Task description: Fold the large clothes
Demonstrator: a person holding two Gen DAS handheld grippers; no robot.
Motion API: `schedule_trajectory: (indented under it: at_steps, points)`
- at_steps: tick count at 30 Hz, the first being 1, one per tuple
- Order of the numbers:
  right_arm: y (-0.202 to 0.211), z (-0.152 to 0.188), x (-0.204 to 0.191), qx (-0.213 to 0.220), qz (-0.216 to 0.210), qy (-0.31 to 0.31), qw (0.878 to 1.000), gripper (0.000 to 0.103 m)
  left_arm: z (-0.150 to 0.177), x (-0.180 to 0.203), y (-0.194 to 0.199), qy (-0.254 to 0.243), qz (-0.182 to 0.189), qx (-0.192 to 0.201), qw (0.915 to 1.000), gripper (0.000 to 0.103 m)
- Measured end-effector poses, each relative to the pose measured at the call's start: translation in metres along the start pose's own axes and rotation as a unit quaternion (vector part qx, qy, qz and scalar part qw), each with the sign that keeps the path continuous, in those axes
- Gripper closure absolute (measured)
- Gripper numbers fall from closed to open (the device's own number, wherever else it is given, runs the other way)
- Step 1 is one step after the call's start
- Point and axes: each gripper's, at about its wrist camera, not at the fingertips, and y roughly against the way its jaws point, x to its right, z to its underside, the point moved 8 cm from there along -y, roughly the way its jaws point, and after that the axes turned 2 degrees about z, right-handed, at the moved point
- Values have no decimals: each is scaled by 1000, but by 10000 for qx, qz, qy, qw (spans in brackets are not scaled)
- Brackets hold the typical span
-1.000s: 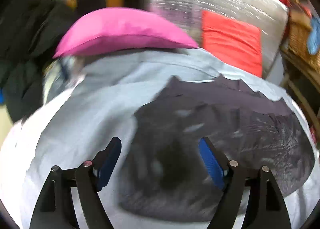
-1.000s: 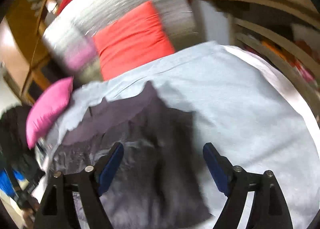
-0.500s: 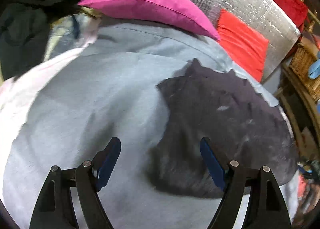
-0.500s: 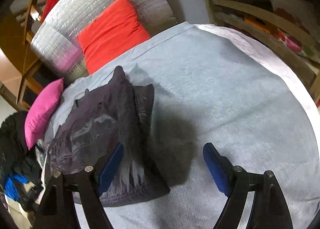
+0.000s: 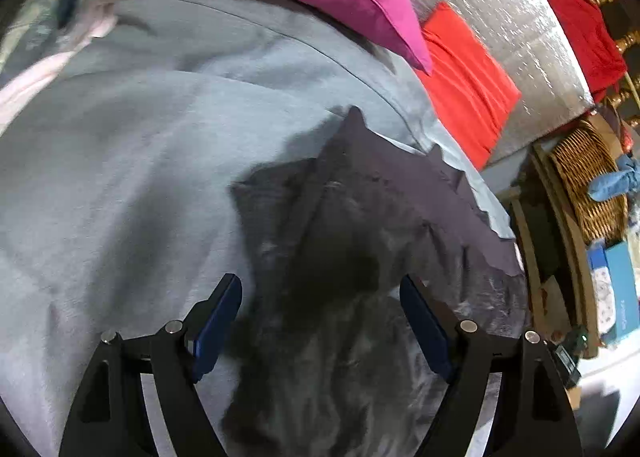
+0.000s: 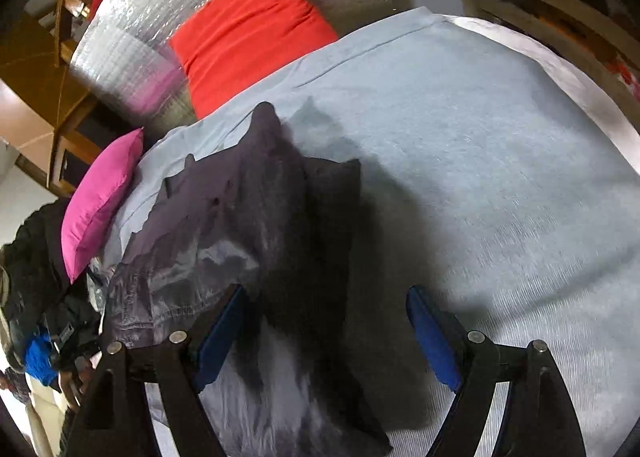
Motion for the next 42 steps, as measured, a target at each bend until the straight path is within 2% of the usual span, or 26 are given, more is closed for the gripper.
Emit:
schedule_trajectory:
  at_steps: [4, 7, 10, 12, 15, 17, 35, 37, 40, 41, 42]
  points:
    - [-10, -4, -6, -158, -179, 11, 9997, 19, 6, 5, -11, -298, -139, -194, 9993, 21]
    - [-22, 0, -11, -357, -251, 78, 9990, 19, 14, -1, -21, -287, -239, -393, 9985, 21]
    - [-34, 5, -19, -496, -366, 116, 9980, 19, 17, -1, -23, -402, -343, -353, 9980, 21]
    - [-41, 10, -26, -587, -457, 200, 9970, 18, 20, 2, -25, -588, -594, -368, 9958, 21]
    - [-44, 14, -31, -588, -371, 387, 9968, 18, 22, 8, -29, -980, -1011, -325, 9895, 21]
    - [-44, 13, -32, -610, -368, 371, 9968, 18, 23, 10, -30, -1089, -1143, -279, 9871, 21]
    - [-51, 13, -39, -796, -195, 595, 9949, 23, 20, 13, -31, -1225, -1178, -271, 9851, 20]
    - [-50, 12, -38, -816, -255, 535, 9949, 22, 17, 15, -24, -1215, -1111, -238, 9861, 20]
    - [-48, 9, -36, -811, -372, 472, 9949, 22, 14, 23, -16, -1249, -825, -147, 9886, 17]
    - [-48, 9, -35, -810, -401, 456, 9949, 22, 14, 21, -19, -1247, -856, -207, 9883, 16]
    - [-49, 8, -34, -800, -427, 429, 9950, 22, 19, 16, -28, -1224, -882, -444, 9876, 16]
